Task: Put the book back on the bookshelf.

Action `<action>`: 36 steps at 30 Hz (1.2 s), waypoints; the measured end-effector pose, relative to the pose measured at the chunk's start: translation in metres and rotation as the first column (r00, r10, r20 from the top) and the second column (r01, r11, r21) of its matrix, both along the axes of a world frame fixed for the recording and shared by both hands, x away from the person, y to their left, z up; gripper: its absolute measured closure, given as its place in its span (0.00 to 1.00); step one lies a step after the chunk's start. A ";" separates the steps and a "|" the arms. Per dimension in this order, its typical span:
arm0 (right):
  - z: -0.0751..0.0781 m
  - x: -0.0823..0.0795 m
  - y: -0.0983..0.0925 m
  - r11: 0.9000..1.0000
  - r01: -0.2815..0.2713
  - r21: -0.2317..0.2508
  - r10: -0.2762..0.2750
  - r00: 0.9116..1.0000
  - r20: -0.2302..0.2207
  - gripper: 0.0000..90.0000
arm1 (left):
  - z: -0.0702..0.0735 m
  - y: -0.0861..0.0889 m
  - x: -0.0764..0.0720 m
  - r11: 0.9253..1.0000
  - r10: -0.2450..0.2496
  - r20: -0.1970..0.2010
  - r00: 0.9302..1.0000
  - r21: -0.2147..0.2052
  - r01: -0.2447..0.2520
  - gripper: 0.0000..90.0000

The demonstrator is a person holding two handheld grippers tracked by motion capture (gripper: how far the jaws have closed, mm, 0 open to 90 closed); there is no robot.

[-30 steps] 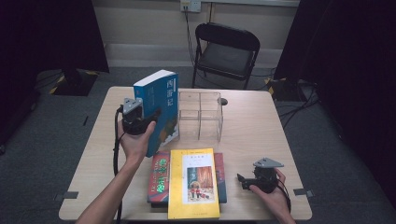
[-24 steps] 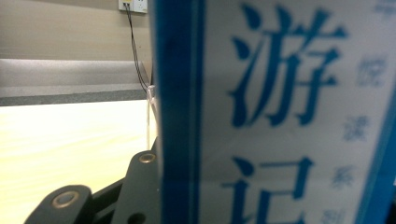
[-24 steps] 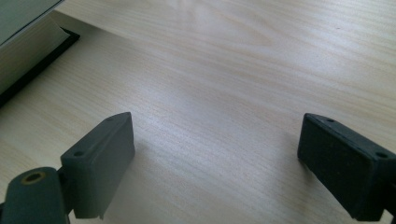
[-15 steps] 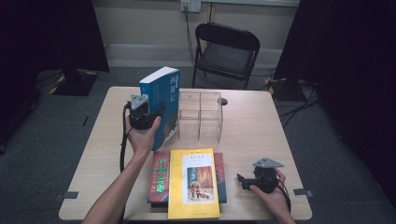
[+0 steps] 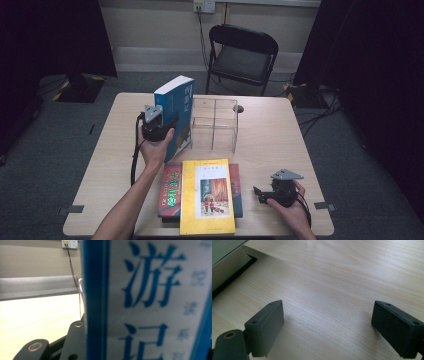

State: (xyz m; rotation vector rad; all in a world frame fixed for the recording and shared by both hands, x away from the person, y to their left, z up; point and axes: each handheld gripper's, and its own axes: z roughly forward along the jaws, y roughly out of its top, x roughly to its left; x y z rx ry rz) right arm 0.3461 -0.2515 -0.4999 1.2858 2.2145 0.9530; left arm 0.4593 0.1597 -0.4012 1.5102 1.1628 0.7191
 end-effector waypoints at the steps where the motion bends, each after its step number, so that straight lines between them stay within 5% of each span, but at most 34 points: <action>1: 0.000 0.000 0.000 1.000 -0.001 0.001 0.001 1.000 -0.001 0.12 | 0.000 0.001 -0.001 1.000 -0.008 -0.002 1.000 -0.003 0.008 0.69; 9: 0.000 -0.001 0.000 1.000 -0.002 0.000 0.002 1.000 -0.001 0.12 | 0.002 0.005 -0.004 0.999 -0.044 -0.032 0.999 0.020 0.045 0.68; 17: 0.000 -0.001 0.001 1.000 -0.009 0.001 0.009 1.000 -0.002 0.12 | 0.006 0.012 -0.006 0.986 -0.110 -0.058 0.992 0.123 0.117 0.68; 24: 0.000 -0.001 0.001 1.000 -0.009 0.001 0.009 1.000 -0.002 0.12 | 0.001 0.021 -0.016 0.993 -0.100 -0.054 0.994 0.062 0.103 0.67; 36: 0.000 -0.001 0.002 1.000 -0.006 0.002 0.006 1.000 -0.001 0.12 | 0.008 0.039 -0.042 0.990 -0.121 -0.053 0.991 0.062 0.124 0.66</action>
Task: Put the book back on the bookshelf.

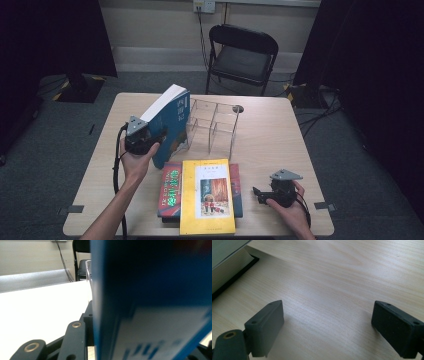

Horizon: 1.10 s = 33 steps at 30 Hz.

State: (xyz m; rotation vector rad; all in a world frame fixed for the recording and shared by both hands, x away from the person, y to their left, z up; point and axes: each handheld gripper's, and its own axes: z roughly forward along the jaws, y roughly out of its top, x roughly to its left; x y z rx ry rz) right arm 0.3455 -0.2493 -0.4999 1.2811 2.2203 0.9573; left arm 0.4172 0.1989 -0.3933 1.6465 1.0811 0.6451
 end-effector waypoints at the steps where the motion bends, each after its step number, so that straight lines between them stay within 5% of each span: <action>1: 0.000 0.000 0.000 1.000 0.000 0.000 0.000 1.000 0.000 0.12 | 0.002 0.000 -0.002 1.000 0.000 0.008 1.000 -0.001 0.000 0.65; 6: 0.000 0.000 0.000 1.000 -0.001 -0.001 0.001 1.000 0.002 0.12 | 0.018 -0.001 -0.007 1.000 -0.015 0.001 1.000 0.020 0.015 0.64; 15: 0.000 0.000 0.000 1.000 -0.001 -0.001 0.001 1.000 0.001 0.12 | 0.040 0.000 -0.003 0.995 -0.031 -0.135 0.990 0.091 0.044 0.64; 24: 0.000 0.000 0.000 1.000 -0.001 -0.001 0.001 1.000 0.001 0.12 | 0.049 0.001 0.001 0.995 -0.024 -0.191 0.981 0.093 0.042 0.64; 33: 0.000 0.000 0.000 1.000 -0.001 -0.001 0.001 1.000 0.001 0.12 | 0.062 0.000 0.010 0.988 -0.011 -0.280 0.960 0.142 0.053 0.63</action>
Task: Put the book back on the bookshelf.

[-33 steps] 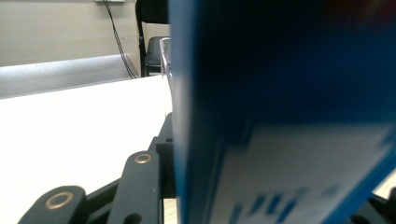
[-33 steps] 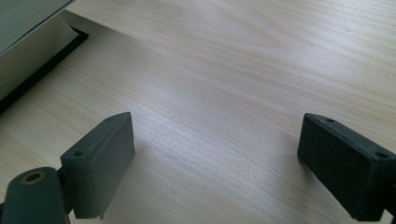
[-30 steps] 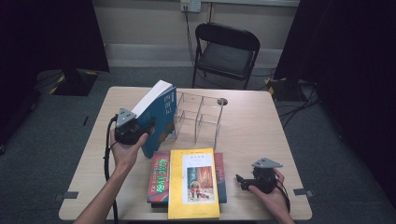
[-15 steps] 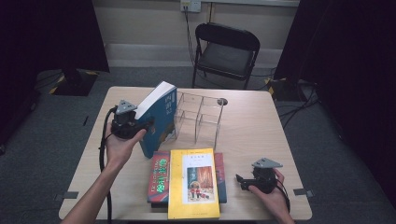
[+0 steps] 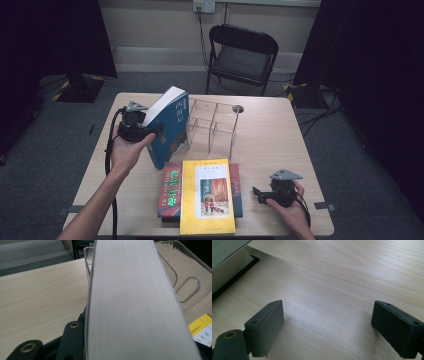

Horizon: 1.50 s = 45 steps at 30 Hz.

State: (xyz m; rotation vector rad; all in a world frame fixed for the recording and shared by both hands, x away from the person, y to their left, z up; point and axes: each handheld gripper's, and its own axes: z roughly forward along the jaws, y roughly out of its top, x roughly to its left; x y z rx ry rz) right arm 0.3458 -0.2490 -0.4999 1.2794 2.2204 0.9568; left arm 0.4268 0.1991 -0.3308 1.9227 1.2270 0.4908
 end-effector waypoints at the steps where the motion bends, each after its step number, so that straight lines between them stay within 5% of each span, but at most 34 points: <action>1: 0.000 0.000 0.000 1.000 -0.001 0.000 0.001 1.000 0.001 0.12 | 0.001 0.000 0.001 1.000 0.003 -0.005 1.000 -0.007 -0.003 0.63; 9: 0.000 0.000 0.000 1.000 0.001 0.000 -0.001 1.000 0.000 0.12 | 0.013 -0.001 0.011 1.000 -0.004 -0.090 0.996 0.023 0.006 0.63; 16: 0.000 0.000 0.000 1.000 -0.001 -0.001 0.001 1.000 0.000 0.12 | 0.039 -0.004 0.022 0.997 -0.027 -0.154 0.988 0.069 0.038 0.63; 21: 0.000 0.000 0.000 1.000 -0.001 -0.001 0.001 1.000 0.000 0.12 | 0.046 -0.005 0.033 0.997 -0.037 -0.201 0.979 0.057 0.049 0.63; 23: 0.000 0.000 0.000 1.000 -0.002 -0.001 0.002 1.000 0.000 0.12 | 0.048 -0.005 0.041 0.997 -0.042 -0.255 0.966 0.046 0.056 0.61; 24: 0.000 0.000 0.000 1.000 -0.002 -0.001 0.002 1.000 0.000 0.12 | 0.051 -0.005 0.047 0.997 -0.053 -0.297 0.953 0.046 0.070 0.61; 26: 0.000 0.000 0.000 1.000 -0.002 -0.001 0.002 1.000 -0.001 0.12 | 0.055 -0.009 0.054 0.993 -0.052 -0.338 0.940 0.082 0.084 0.61; 28: 0.000 0.000 0.000 1.000 -0.003 0.000 0.003 1.000 -0.001 0.12 | 0.059 -0.015 0.058 0.989 -0.040 -0.345 0.938 0.121 0.087 0.62; 34: 0.000 0.001 0.001 1.000 -0.005 0.000 0.005 1.000 -0.002 0.12 | 0.059 -0.026 0.072 0.979 -0.034 -0.400 0.916 0.169 0.110 0.62; 37: 0.000 0.001 0.001 1.000 -0.005 0.000 0.005 1.000 -0.001 0.12 | 0.055 -0.029 0.079 0.979 -0.022 -0.438 0.899 0.175 0.109 0.62; 45: 0.000 0.001 0.001 1.000 -0.008 0.001 0.008 1.000 -0.002 0.12 | 0.052 -0.034 0.084 0.971 -0.009 -0.469 0.883 0.205 0.119 0.64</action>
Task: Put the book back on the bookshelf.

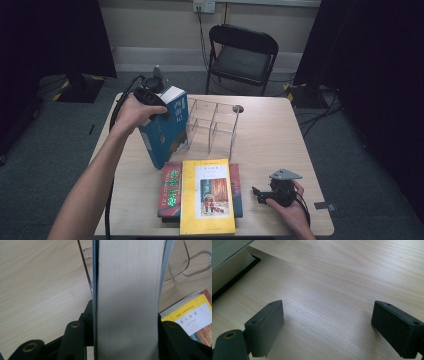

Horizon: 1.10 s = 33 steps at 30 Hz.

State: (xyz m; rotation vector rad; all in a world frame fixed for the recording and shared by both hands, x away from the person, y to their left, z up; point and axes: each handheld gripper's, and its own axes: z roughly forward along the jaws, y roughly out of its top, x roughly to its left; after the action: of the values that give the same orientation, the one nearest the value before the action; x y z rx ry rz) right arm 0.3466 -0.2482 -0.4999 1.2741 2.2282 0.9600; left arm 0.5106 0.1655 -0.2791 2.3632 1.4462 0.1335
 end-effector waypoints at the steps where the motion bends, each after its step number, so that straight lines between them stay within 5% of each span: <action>1: 0.000 0.000 0.000 1.000 0.000 0.000 0.000 1.000 0.001 0.12 | -0.001 -0.002 0.001 1.000 -0.009 -0.006 1.000 0.018 0.009 0.64; 8: 0.000 0.000 0.000 1.000 -0.005 0.000 0.005 1.000 0.002 0.12 | -0.005 -0.005 0.004 0.998 -0.027 -0.021 0.999 0.049 0.028 0.67; 22: 0.000 0.001 0.001 1.000 -0.009 -0.002 0.009 1.000 0.001 0.12 | 0.000 -0.009 0.006 0.997 0.069 -0.036 0.997 0.039 -0.067 0.68; 26: 0.000 0.001 0.001 1.000 -0.010 -0.002 0.010 1.000 0.000 0.12 | 0.003 -0.014 0.009 0.996 0.071 0.001 0.998 0.053 -0.071 0.69; 33: 0.000 0.002 0.001 1.000 -0.011 -0.002 0.011 1.000 0.000 0.12 | 0.018 -0.024 0.026 0.995 0.089 0.011 0.996 0.040 -0.089 0.68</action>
State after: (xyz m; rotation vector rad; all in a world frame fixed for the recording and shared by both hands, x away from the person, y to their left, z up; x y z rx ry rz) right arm 0.3484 -0.2472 -0.4998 1.2629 2.2380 0.9616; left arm 0.5370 0.1418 -0.2610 2.3272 1.5593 0.1983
